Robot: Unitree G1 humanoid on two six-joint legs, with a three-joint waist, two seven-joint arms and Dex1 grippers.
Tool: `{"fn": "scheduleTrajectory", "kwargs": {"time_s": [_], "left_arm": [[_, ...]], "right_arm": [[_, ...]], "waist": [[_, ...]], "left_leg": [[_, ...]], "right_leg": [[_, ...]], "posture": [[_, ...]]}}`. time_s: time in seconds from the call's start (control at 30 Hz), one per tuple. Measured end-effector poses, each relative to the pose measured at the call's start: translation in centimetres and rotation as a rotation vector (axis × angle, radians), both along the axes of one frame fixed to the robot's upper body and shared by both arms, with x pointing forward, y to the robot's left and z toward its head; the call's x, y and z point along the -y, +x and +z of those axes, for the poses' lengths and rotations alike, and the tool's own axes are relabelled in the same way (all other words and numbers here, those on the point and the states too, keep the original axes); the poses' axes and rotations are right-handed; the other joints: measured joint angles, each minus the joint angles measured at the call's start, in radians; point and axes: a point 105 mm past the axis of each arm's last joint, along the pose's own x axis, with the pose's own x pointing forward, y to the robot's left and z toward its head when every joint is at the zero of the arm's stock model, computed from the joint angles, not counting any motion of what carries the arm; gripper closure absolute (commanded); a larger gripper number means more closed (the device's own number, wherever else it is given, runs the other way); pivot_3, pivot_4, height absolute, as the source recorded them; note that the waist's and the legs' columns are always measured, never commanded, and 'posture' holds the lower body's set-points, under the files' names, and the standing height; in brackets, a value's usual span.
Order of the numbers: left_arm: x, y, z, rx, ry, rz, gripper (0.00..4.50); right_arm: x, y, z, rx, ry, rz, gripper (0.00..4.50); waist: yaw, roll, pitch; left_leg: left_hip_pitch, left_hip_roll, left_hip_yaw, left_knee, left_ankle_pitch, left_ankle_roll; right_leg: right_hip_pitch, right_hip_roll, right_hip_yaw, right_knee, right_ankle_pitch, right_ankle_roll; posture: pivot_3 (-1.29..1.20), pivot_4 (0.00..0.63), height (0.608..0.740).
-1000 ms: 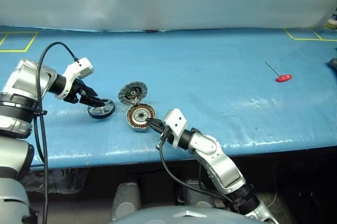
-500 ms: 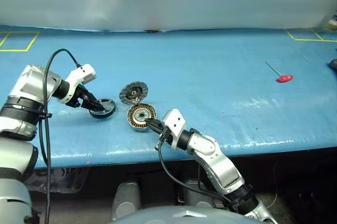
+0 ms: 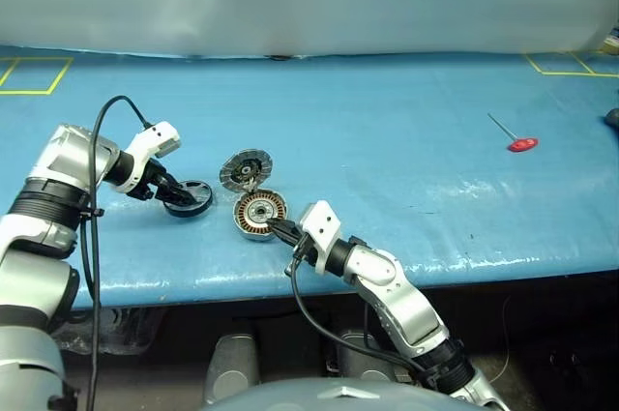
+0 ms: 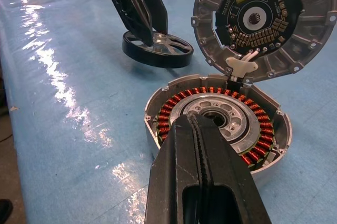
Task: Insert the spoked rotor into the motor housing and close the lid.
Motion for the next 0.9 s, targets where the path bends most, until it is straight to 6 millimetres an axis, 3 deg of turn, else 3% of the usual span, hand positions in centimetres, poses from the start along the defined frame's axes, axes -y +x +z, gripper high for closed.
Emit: {"fn": "scheduleTrajectory", "kwargs": {"time_s": [0.87,0.9], "left_arm": [[-0.81,-0.15,-0.92,-0.03,0.069,0.011,0.89],[-0.8,-0.16,-0.93,-0.03,0.069,0.01,1.07]], "right_arm": [[0.11,0.15,-0.05,0.0,-0.001,-0.016,4.5],[0.12,0.15,-0.07,-0.001,-0.002,-0.016,4.5]], "waist": [[0.0,0.0,0.0],[0.0,0.0,0.0]], "left_leg": [[0.0,0.0,0.0,0.0,0.0,0.0],[0.0,0.0,0.0,0.0,0.0,0.0]], "right_leg": [[0.0,0.0,0.0,0.0,0.0,0.0],[0.0,0.0,0.0,0.0,0.0,0.0]], "posture": [[0.0,0.15,0.74],[0.0,0.15,0.74]]}}
